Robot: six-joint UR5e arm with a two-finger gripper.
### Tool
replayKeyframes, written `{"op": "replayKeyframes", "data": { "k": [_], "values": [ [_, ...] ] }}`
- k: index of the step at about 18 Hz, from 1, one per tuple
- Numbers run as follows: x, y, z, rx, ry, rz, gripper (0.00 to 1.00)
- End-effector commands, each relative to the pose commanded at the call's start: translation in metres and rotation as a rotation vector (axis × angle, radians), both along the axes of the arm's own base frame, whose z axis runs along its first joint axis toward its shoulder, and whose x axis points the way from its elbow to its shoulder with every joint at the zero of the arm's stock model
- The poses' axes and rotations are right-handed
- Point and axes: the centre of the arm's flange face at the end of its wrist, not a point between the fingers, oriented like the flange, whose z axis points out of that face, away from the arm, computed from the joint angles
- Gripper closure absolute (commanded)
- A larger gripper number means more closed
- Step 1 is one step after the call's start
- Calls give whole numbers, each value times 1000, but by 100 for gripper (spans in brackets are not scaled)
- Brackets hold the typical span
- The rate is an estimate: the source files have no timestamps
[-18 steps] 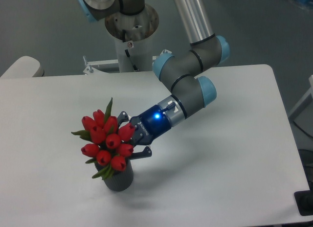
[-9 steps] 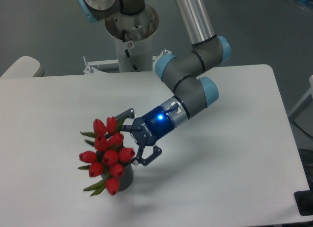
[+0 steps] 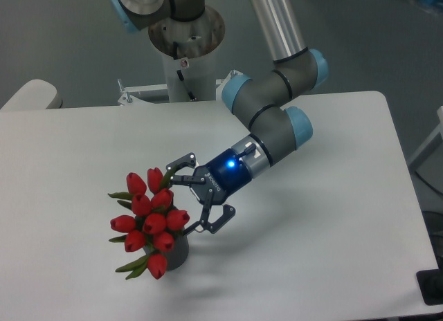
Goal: Insert the flowers into the vase
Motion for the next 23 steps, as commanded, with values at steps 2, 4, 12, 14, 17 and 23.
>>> {"op": "replayKeyframes", "data": {
  "k": [2,4,12,14,17,23],
  "values": [
    [-4,-10,12,-36,58,24,0],
    [-7,-15,21,-79,117,43,0],
    [-20,-48,89,-106,298,126,0],
    [-19,-52,100,-157,358,146,0],
    [-27,-54,126,-244,465,193,0],
    [-57,-66,159,-613,696,316,0]
  ]
}}
